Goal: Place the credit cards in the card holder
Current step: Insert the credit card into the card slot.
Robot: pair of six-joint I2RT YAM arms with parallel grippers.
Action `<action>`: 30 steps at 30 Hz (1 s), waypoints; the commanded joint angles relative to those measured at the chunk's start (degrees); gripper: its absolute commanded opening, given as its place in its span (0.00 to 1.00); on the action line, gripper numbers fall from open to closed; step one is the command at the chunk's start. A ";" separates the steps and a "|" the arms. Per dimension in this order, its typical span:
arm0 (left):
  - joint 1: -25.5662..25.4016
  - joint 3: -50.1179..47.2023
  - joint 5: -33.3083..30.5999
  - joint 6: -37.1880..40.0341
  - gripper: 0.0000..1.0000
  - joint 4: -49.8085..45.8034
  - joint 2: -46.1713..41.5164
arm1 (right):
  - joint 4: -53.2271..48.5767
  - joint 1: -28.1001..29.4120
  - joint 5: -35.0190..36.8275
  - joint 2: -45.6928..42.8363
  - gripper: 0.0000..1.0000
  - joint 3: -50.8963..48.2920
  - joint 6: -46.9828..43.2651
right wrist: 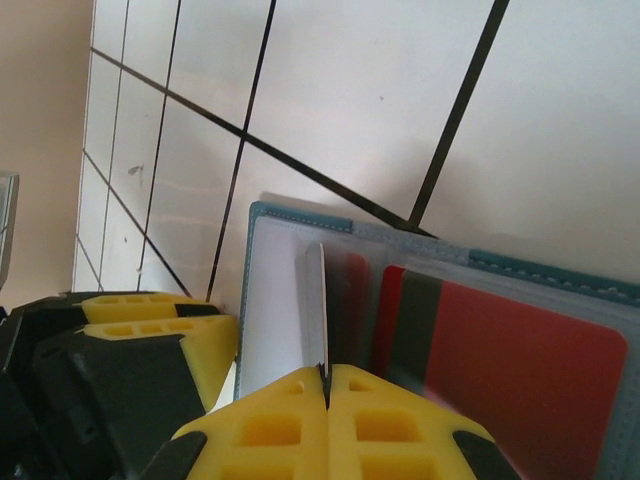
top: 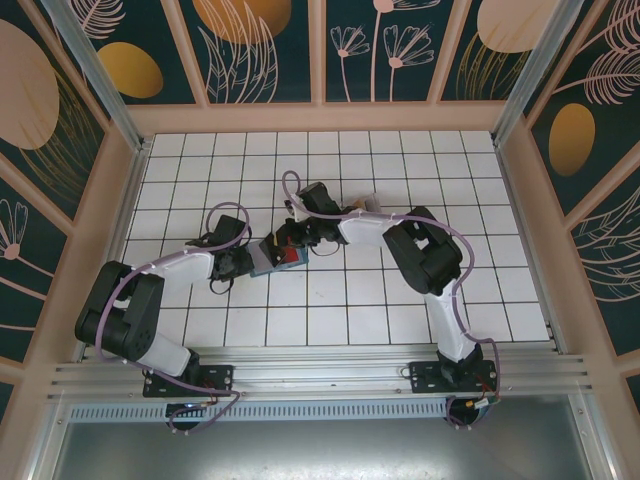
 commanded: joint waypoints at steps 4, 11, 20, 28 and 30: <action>-0.49 -1.12 7.64 0.85 0.23 8.04 4.90 | 2.80 0.06 5.08 -1.32 0.02 -2.54 1.67; -0.60 -2.00 8.39 0.26 0.22 9.26 4.94 | 3.13 0.69 4.57 -0.56 0.02 -1.69 2.34; -0.58 -2.74 8.87 0.16 0.16 10.04 4.90 | 2.93 3.42 6.73 -1.28 0.02 -4.75 2.78; -0.58 -3.51 10.01 -0.42 0.10 11.32 4.89 | 5.26 5.85 10.46 -1.51 0.02 -6.58 6.32; -0.59 -3.89 10.17 -0.53 0.07 11.62 4.63 | 5.28 6.48 11.54 -1.40 0.02 -6.35 6.74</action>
